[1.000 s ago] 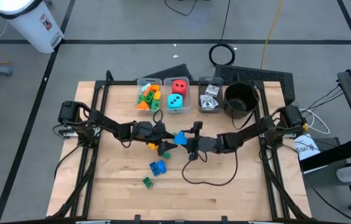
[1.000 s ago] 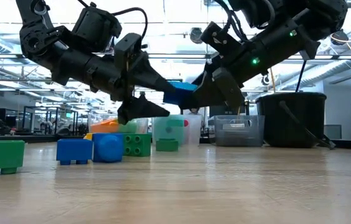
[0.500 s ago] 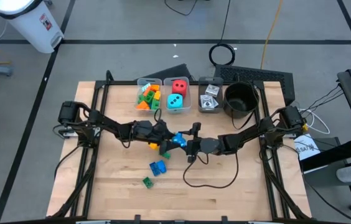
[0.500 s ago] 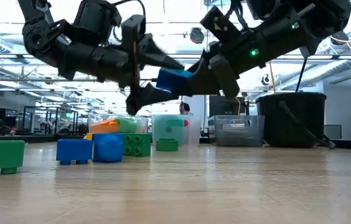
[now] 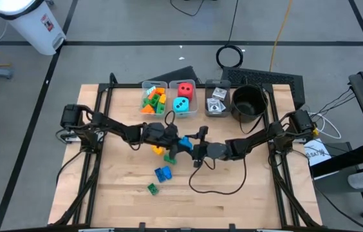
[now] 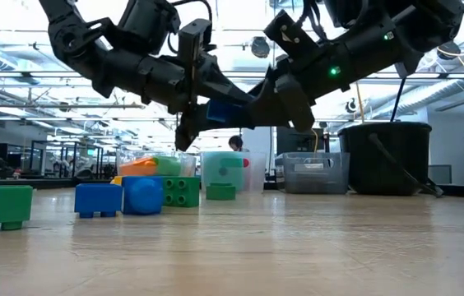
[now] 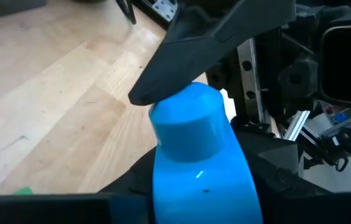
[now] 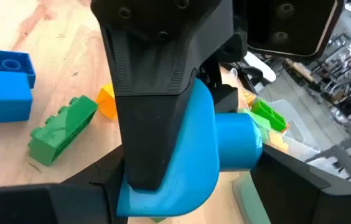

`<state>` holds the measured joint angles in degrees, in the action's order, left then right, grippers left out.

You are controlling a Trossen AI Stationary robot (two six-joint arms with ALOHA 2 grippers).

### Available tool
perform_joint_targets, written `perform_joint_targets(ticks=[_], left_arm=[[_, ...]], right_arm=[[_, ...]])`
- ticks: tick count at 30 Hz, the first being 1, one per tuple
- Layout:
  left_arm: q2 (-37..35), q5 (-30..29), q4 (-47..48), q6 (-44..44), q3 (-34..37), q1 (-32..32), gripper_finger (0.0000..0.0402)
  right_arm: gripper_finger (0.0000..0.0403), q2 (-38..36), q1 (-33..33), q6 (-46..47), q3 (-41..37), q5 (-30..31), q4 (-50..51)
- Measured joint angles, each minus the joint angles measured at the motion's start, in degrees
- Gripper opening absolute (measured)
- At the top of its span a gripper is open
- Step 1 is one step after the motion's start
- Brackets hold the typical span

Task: Pick & Place Toys
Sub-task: Put the blue game piece into the left transparent bin

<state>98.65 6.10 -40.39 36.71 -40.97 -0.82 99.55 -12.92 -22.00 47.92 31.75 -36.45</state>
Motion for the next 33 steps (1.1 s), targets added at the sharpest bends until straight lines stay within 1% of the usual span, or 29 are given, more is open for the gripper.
perform_joint_targets(ticks=[3,5,7,9,10,12,14,16,18,20,22,23,25,27,30,33], left_arm=[[-0.4,3.8,0.4,-0.9,0.0,2.0,0.0145],[-1.4,5.7,0.7,-2.2,0.3,3.6,0.0142],[-3.4,5.8,2.3,-4.7,1.1,5.3,0.0132],[-5.4,5.5,4.3,-6.0,1.9,7.5,0.013],[-6.5,3.9,5.5,-6.3,2.4,8.4,0.013],[-9.9,3.1,6.6,-7.2,3.4,10.5,0.0129],[-14.0,-0.3,9.6,-8.9,4.2,12.6,0.0129],[-17.8,-6.4,15.8,-11.3,4.9,14.4,0.0128],[-21.2,-15.0,22.1,-13.4,5.1,16.0,0.0128],[-23.4,-24.7,25.8,-16.0,5.0,17.4,0.0128],[-24.5,-31.9,29.6,-17.5,5.0,19.5,0.0128],[-24.5,-34.4,30.8,-17.9,5.1,20.6,0.0128],[-24.2,-35.6,31.4,-18.7,5.1,23.5,0.0128],[-23.5,-35.2,31.1,-19.7,5.1,26.2,0.0128],[-21.6,-33.8,31.9,-20.6,5.0,30.2,0.0128],[-18.8,-30.1,31.4,-20.2,5.0,33.7,0.0128]], right_arm=[[0.0255,0.0,-0.3,3.0,0.1,0.1,1.2],[0.0256,-0.7,-1.1,4.0,0.2,2.2,2.1],[0.0255,-1.8,-2.3,4.8,0.0,5.4,3.6],[0.0255,-2.4,-3.6,5.4,-0.2,8.3,5.3],[0.0255,-3.5,-4.3,5.6,-0.2,8.3,7.0],[0.0255,-5.8,-5.3,6.4,-0.1,10.0,7.9],[0.0255,-8.1,-6.1,7.9,-0.1,10.0,9.7],[0.0255,-10.3,-6.7,9.5,-1.4,9.9,11.6],[0.0254,-11.9,-6.8,11.3,-2.1,9.9,10.5],[0.0252,-14.3,-6.7,12.5,-3.5,10.0,10.9],[0.0251,-15.1,-6.6,14.0,-4.4,9.9,10.0],[0.0251,-15.6,-6.6,14.3,-5.2,10.0,10.2],[0.0251,-16.0,-6.3,14.4,-6.2,10.0,9.2],[0.0251,-16.2,-6.2,13.7,-7.0,10.1,6.8],[0.0251,-16.0,-5.8,13.0,-7.2,9.9,6.3],[0.0251,-16.1,-5.3,12.9,-7.2,10.0,5.7]])
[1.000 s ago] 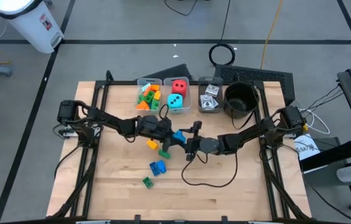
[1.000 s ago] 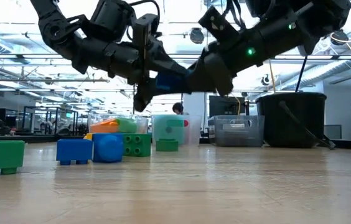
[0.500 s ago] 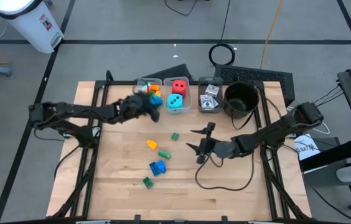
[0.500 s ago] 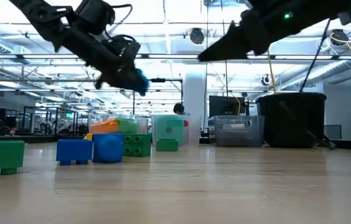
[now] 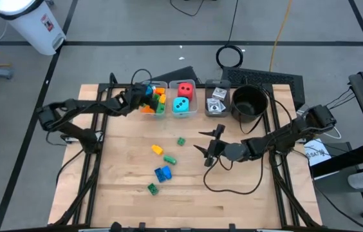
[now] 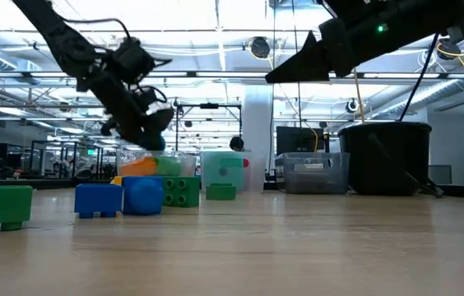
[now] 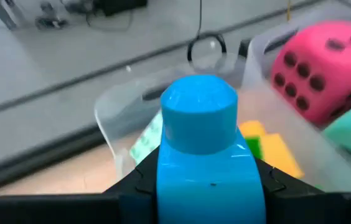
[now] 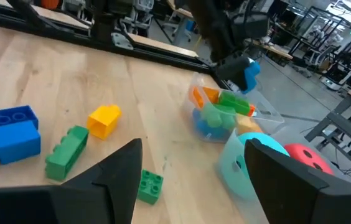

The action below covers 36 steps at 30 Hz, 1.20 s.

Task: Pick & Place Toys
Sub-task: Put the blue game piece into the left transparent bin, then put the dark green game piece into the left transparent bin

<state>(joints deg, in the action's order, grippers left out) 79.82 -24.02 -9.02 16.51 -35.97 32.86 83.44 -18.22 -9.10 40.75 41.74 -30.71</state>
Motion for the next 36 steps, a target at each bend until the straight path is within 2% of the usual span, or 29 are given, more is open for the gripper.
perform_joint_targets(ticks=[4,7,15,21,25,29,31,36], left_arm=[[4.4,4.6,-3.0,0.1,0.0,3.1,0.0128],[6.6,5.5,-5.2,0.6,-0.1,4.3,0.0135],[5.3,6.3,-4.4,-2.3,0.0,4.5,0.0311],[0.4,8.2,-3.6,-2.9,0.0,4.1,0.0386],[-5.6,11.7,-0.2,-2.9,0.0,3.7,0.0396],[-13.7,20.0,7.8,-1.9,0.0,2.6,0.0392],[-17.0,23.1,11.0,-3.0,0.2,1.0,0.0392],[-24.3,25.7,5.1,-5.6,6.4,-6.5,0.0392]], right_arm=[[0.0251,0.0,0.4,-0.1,0.0,0.0,-0.3],[0.0251,0.0,0.4,-0.1,0.0,0.0,-0.3],[0.0251,0.0,0.5,-0.1,0.0,0.0,-0.7],[0.0251,0.0,0.5,1.1,0.0,0.0,-0.8],[0.0251,0.0,0.5,3.3,0.0,0.0,-0.7],[0.0251,0.0,0.7,7.2,0.0,-0.2,-0.8],[0.025,0.3,1.3,9.0,0.0,-2.8,-0.8],[0.0248,3.9,3.3,13.4,0.0,-8.6,-4.0]])
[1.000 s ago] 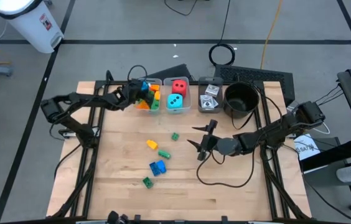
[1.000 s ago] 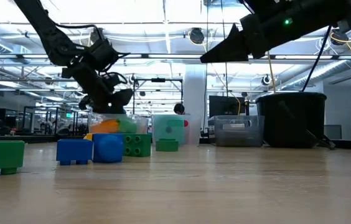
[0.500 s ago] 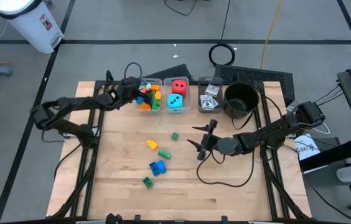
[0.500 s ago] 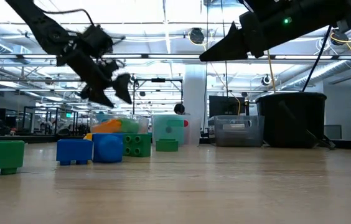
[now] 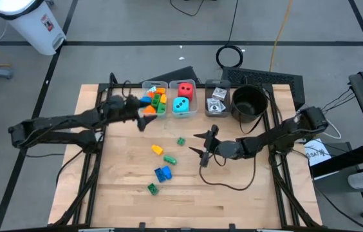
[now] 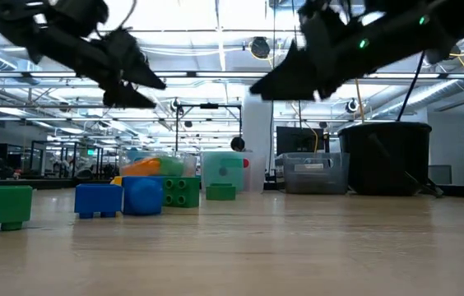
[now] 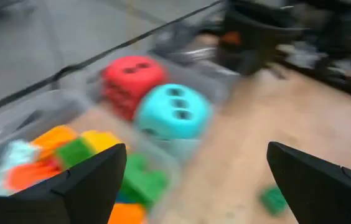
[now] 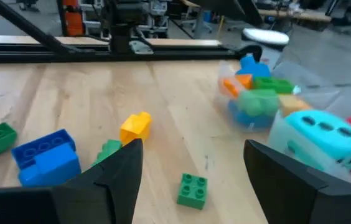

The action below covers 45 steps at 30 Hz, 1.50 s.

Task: Pick & Place Toys
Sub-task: Put the dark green game piece into the left transparent bin

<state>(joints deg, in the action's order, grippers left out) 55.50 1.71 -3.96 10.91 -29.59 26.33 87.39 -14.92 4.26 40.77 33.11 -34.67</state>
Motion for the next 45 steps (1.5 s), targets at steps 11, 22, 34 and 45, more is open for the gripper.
perform_joint_targets(ticks=[11,22,34,45], left_arm=[[-9.1,1.9,-13.8,-1.6,11.0,-8.2,0.0392],[-9.0,1.4,-13.7,2.1,11.0,-8.9,0.0392],[-5.4,1.7,-14.6,9.1,11.0,-12.0,0.0392],[7.2,3.1,-28.8,19.1,11.0,-15.3,0.0392]], right_arm=[[0.0247,18.8,8.3,6.4,5.3,-7.1,-4.3],[0.0247,30.4,12.2,7.1,11.5,-16.8,-4.9],[0.0123,30.6,12.3,2.8,11.4,-16.8,-6.7],[0.0112,25.8,10.7,-7.1,11.3,-15.3,-3.0]])
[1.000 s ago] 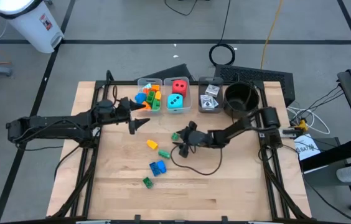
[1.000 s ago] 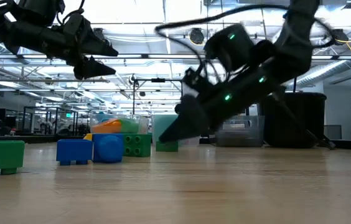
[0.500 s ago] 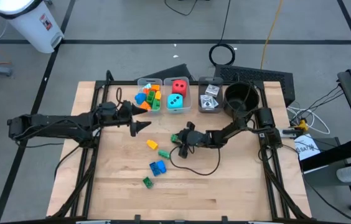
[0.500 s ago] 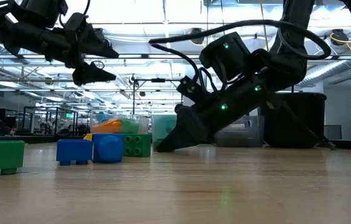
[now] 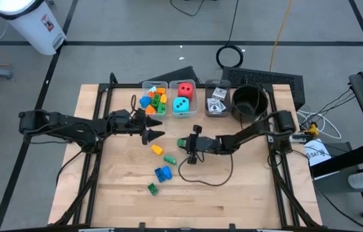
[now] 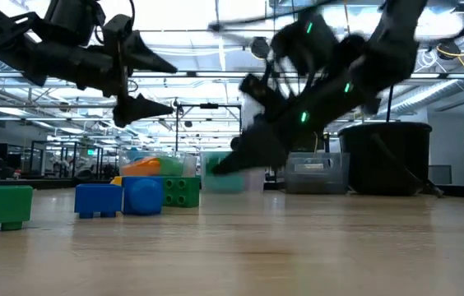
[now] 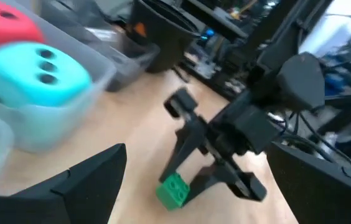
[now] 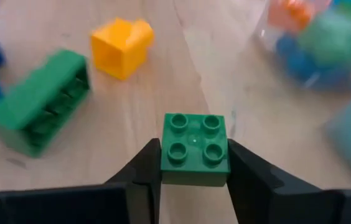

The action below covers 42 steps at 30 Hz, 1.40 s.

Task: Pick & Place Toys
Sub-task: Put the dark green game piece into the left transparent bin

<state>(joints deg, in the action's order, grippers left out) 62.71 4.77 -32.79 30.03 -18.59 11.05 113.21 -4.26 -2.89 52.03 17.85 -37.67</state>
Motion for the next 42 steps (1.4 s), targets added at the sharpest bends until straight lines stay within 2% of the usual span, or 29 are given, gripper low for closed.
perform_joint_targets(ticks=[5,12,16,26,31,36,39,40,42], left_arm=[[6.4,6.8,-4.7,6.2,-2.0,-1.2,0.0392],[17.7,7.4,-4.7,5.9,-10.4,-5.2,0.0392],[24.1,9.8,-4.7,5.8,-16.7,-6.1,0.0392],[34.7,20.3,-2.9,5.6,-26.1,-5.2,0.0383],[35.2,21.9,-2.4,5.0,-27.0,-4.4,0.0309],[35.2,22.5,-2.1,4.8,-26.8,-3.8,0.0188],[35.2,19.7,-2.7,4.7,-26.9,-3.5,0.011],[35.2,19.4,-2.7,4.7,-26.9,-3.3,0.0093],[34.7,19.7,-2.4,4.3,-26.9,-2.4,0.0094]], right_arm=[[0.0112,-6.6,-4.2,-7.5,0.1,9.8,2.3],[0.0112,-10.0,-10.0,-19.5,0.1,22.3,-2.8],[0.0112,-10.0,-11.0,-22.2,0.1,25.9,-3.7],[0.0112,-10.0,-11.2,-22.6,0.1,27.3,-2.9],[0.0112,-10.0,-11.3,-23.6,0.1,27.1,-2.6],[0.0118,-10.1,-11.6,-24.4,0.0,27.1,-2.6],[0.0128,-10.1,-12.1,-23.5,0.1,27.1,-3.0],[0.0131,-10.1,-12.3,-23.3,0.1,27.2,-2.9],[0.0138,-10.1,-12.5,-21.4,0.1,27.2,-2.9]])
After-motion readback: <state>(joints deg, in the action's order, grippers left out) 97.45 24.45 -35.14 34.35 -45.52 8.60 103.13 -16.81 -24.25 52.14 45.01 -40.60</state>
